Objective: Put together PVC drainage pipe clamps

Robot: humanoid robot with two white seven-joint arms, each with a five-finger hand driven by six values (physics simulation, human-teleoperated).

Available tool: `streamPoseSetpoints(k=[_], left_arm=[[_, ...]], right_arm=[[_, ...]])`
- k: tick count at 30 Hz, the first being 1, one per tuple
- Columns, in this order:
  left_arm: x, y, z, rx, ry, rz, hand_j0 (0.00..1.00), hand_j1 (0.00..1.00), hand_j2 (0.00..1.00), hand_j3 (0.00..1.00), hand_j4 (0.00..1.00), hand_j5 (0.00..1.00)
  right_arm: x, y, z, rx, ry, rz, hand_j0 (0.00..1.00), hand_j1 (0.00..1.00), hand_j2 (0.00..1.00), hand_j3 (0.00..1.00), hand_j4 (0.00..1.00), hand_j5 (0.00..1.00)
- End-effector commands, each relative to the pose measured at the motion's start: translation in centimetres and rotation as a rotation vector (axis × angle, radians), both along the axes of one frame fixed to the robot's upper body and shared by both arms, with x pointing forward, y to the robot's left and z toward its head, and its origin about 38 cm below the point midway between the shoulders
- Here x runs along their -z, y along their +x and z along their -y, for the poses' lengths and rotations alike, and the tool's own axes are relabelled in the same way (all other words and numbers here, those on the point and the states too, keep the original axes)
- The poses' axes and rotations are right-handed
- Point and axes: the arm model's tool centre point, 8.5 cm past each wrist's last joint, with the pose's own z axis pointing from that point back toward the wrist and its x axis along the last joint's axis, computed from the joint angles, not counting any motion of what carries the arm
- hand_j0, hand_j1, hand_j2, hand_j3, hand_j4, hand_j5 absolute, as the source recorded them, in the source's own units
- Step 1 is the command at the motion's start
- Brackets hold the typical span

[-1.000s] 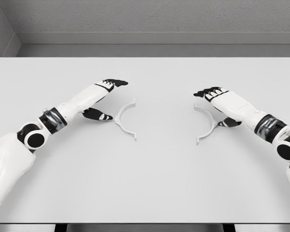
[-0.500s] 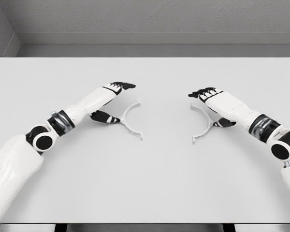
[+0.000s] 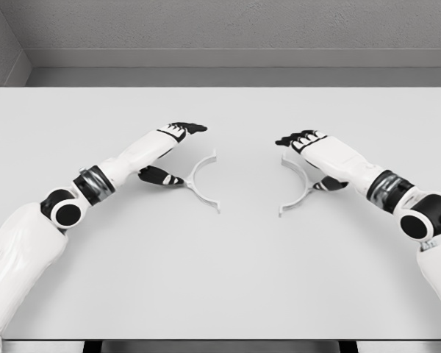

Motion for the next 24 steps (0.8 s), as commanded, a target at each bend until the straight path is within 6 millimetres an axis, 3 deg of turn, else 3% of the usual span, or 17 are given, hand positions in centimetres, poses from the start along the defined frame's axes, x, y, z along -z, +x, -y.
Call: streamPoseSetpoints(k=[1,11,24], left_arm=[[0.1,0.2,-0.4,-0.013,-0.006,-0.008,1.0,1.0,1.0,1.0,1.0,1.0],[-1.2,1.2,-1.4,-0.022,0.02,0.019,1.0,1.0,1.0,1.0,1.0,1.0],[-1.1,1.9,-2.0,-0.042,0.032,0.01,1.0,1.0,1.0,1.0,1.0,1.0]], right_arm=[[0.1,0.0,-0.4,-0.005,0.003,-0.007,1.0,1.0,1.0,1.0,1.0,1.0],[-0.3,-0.2,-1.5,-0.025,0.003,0.004,1.0,1.0,1.0,1.0,1.0,1.0],[0.1,-0.2,-3.7,-0.045,0.027,-0.007,1.0,1.0,1.0,1.0,1.0,1.0]])
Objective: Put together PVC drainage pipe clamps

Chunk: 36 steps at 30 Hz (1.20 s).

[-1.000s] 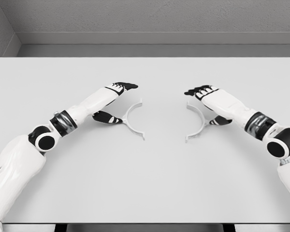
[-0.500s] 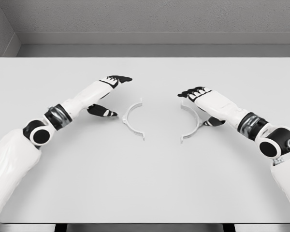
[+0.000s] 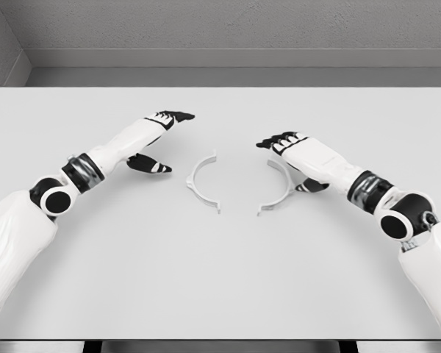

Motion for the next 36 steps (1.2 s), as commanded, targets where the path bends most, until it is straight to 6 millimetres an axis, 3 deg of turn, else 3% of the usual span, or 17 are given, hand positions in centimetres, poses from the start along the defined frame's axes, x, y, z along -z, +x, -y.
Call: streamPoseSetpoints(k=[1,9,20,33,36], left_arm=[[0.0,0.0,-0.1,-0.003,-0.006,-0.003,1.0,1.0,1.0,1.0,1.0,1.0],[0.0,0.0,-0.1,-0.003,-0.006,-0.003,1.0,1.0,1.0,1.0,1.0,1.0],[0.0,0.0,0.0,-0.001,-0.004,-0.001,1.0,1.0,1.0,1.0,1.0,1.0],[0.0,0.0,0.0,-0.002,-0.006,-0.002,1.0,1.0,1.0,1.0,1.0,1.0],[0.1,0.0,0.0,-0.003,-0.006,-0.003,1.0,1.0,1.0,1.0,1.0,1.0]], right_arm=[[0.1,0.0,-0.5,-0.002,0.01,-0.005,1.0,1.0,1.0,1.0,1.0,1.0],[0.1,0.5,-1.3,-0.009,-0.002,-0.01,1.0,1.0,1.0,1.0,1.0,1.0],[-0.7,0.8,-0.9,0.0,0.001,0.009,1.0,1.0,1.0,1.0,1.0,1.0],[-0.1,0.5,-1.4,-0.011,0.002,-0.004,1.0,1.0,1.0,1.0,1.0,1.0],[0.0,0.4,-2.2,-0.021,0.017,-0.008,1.0,1.0,1.0,1.0,1.0,1.0]])
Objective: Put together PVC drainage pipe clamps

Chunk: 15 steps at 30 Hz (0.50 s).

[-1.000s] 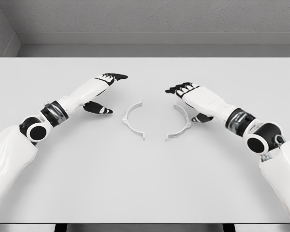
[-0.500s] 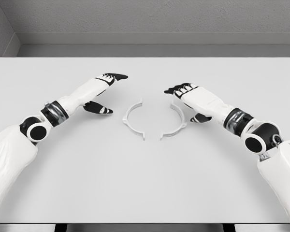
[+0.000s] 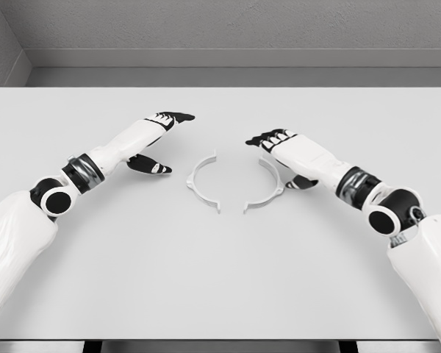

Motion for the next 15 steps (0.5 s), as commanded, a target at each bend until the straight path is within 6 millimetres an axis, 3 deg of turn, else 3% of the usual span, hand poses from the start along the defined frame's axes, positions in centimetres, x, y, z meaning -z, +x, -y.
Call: streamPoseSetpoints(k=[1,15], left_arm=[[-0.1,0.0,0.0,-0.002,-0.007,0.0,1.0,1.0,1.0,1.0,1.0,1.0],[0.1,0.0,0.2,0.003,-0.003,-0.003,1.0,1.0,1.0,1.0,1.0,1.0]], right_arm=[[0.3,-0.1,-0.5,-0.008,0.007,-0.009,1.0,1.0,1.0,1.0,1.0,1.0],[0.3,0.2,-1.9,-0.016,0.022,-0.012,1.0,1.0,1.0,1.0,1.0,1.0]])
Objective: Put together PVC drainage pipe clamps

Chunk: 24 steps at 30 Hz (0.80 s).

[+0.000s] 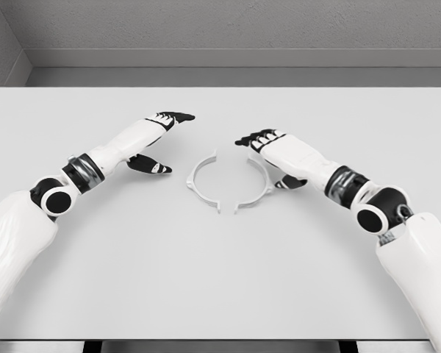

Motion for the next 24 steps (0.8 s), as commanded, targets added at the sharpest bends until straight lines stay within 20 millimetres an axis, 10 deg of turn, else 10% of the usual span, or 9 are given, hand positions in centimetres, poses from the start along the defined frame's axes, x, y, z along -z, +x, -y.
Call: streamPoseSetpoints(k=[1,24], left_arm=[[0.1,-0.1,0.2,0.004,-0.004,-0.004,1.0,1.0,1.0,1.0,1.0,1.0],[0.2,-0.1,0.4,0.008,-0.003,-0.006,1.0,1.0,1.0,1.0,1.0,1.0]], right_arm=[[0.1,0.0,-0.3,0.0,0.006,-0.005,1.0,1.0,1.0,1.0,1.0,1.0],[-0.1,0.1,-2.6,-0.022,0.017,-0.004,1.0,1.0,1.0,1.0,1.0,1.0]])
